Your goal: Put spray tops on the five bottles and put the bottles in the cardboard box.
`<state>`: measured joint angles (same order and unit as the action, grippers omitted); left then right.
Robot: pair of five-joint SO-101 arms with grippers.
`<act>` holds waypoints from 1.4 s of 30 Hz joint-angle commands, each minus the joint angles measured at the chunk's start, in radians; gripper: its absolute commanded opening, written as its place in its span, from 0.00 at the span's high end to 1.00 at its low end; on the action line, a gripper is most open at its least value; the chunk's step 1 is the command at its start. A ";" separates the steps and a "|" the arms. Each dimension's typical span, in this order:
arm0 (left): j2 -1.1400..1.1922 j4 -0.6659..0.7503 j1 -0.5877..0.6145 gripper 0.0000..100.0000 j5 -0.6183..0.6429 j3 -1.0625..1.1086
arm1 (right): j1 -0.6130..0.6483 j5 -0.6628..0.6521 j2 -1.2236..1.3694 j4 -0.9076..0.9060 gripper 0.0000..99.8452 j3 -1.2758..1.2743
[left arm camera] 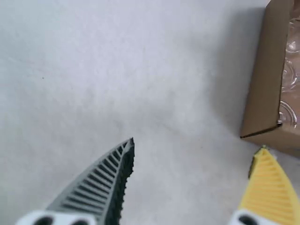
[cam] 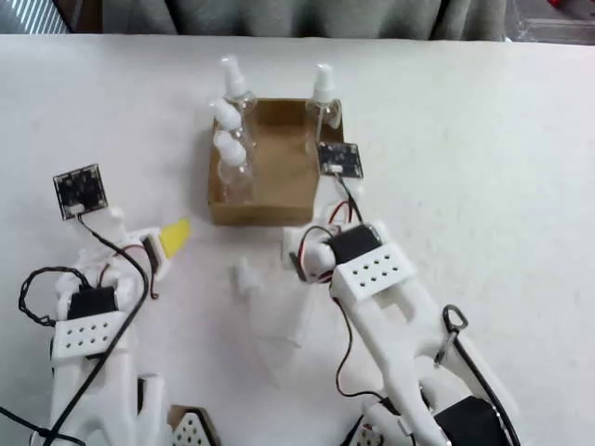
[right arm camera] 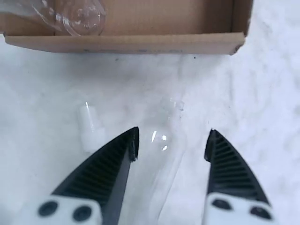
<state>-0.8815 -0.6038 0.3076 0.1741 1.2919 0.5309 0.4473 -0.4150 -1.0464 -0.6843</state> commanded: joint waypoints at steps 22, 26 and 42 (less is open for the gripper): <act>0.008 0.021 0.002 0.63 -0.032 -0.003 | 0.091 0.164 0.315 -0.031 0.70 0.189; 0.008 0.021 0.002 0.63 -0.032 -0.003 | 0.090 0.184 0.315 -0.031 0.70 0.189; 0.010 0.021 0.002 0.63 -0.032 -0.003 | 0.091 0.176 0.390 -0.010 0.76 0.198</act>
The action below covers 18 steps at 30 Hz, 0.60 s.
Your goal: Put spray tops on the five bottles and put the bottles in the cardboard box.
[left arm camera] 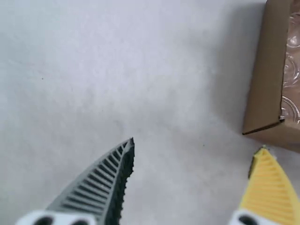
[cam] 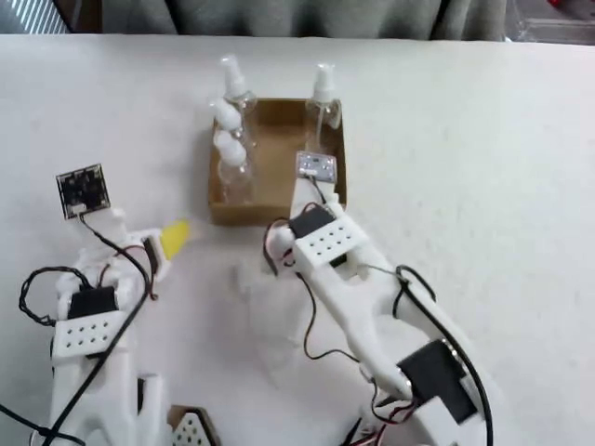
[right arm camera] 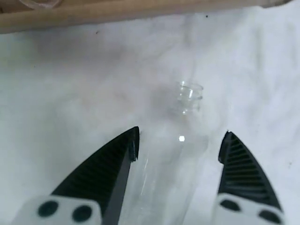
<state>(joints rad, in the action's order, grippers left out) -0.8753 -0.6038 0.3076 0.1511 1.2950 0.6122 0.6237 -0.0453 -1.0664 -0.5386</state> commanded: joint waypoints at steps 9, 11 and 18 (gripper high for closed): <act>0.004 0.021 0.002 0.63 -0.009 -0.008 | 0.004 0.000 0.059 -0.028 0.76 0.103; 0.004 0.021 0.002 0.63 -0.009 -0.008 | 0.002 0.000 0.050 -0.070 0.76 0.135; 0.004 0.023 0.002 0.63 -0.011 -0.008 | -0.038 0.000 -0.008 -0.205 0.76 0.167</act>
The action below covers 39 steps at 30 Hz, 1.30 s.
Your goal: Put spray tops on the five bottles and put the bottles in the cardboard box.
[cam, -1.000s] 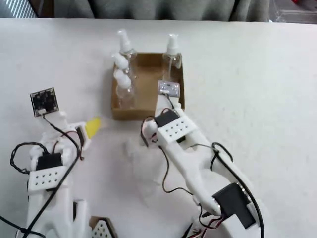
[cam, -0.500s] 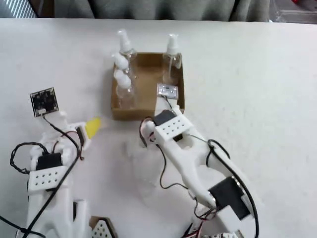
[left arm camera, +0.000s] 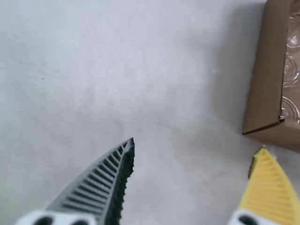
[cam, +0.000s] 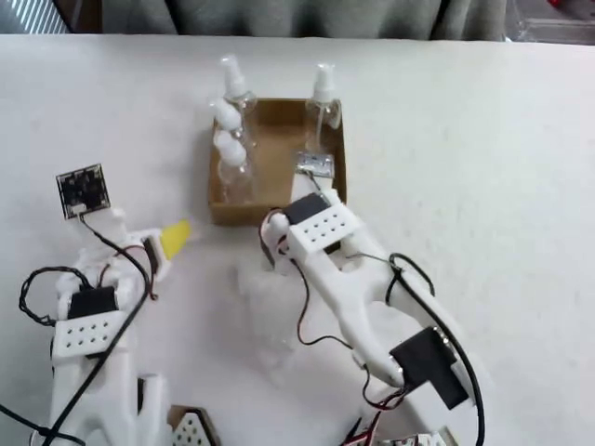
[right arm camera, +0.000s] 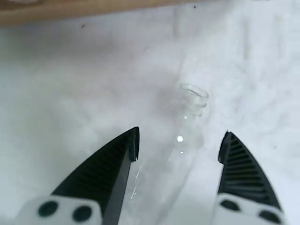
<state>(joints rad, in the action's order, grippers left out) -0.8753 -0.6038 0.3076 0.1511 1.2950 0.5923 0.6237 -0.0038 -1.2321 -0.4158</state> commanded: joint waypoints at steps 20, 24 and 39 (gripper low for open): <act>0.004 0.025 0.004 0.63 -0.011 -0.008 | 0.068 0.003 0.150 0.008 0.76 0.052; 0.004 0.025 0.004 0.63 -0.011 -0.008 | 0.065 -0.028 0.127 0.005 0.86 0.051; 0.004 0.023 0.005 0.63 -0.011 -0.008 | -0.223 -0.706 0.010 -0.041 0.97 0.051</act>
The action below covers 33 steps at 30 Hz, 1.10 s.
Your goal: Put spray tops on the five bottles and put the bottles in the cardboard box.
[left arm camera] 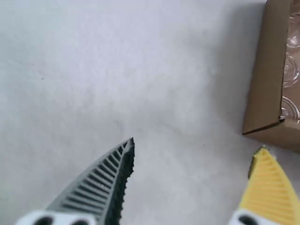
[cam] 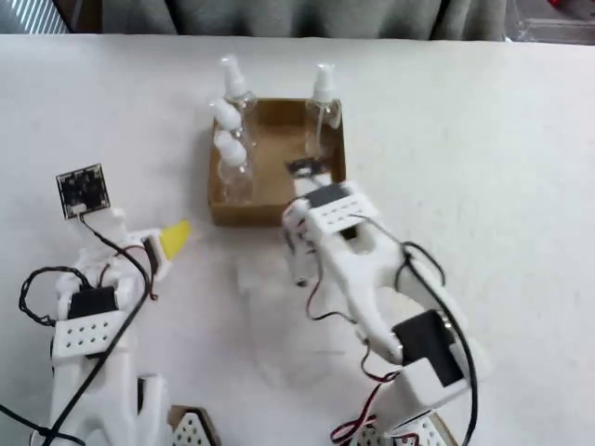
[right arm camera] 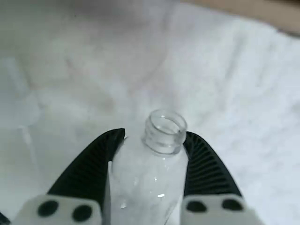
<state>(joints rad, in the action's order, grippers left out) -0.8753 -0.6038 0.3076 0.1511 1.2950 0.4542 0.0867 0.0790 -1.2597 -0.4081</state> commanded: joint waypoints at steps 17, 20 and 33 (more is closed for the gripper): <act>0.004 0.023 0.007 0.63 -0.011 -0.005 | -0.377 -0.428 0.077 0.076 0.89 0.044; 0.004 0.023 0.007 0.63 -0.011 -0.005 | -0.377 -0.425 0.108 0.096 0.78 0.057; 0.004 0.023 0.007 0.63 -0.011 -0.003 | -0.378 -0.427 0.108 -0.142 0.73 0.245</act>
<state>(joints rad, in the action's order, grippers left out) -0.8753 -0.6038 0.3076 0.1511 1.2950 0.0844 -0.3276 0.2002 -1.3410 -0.2148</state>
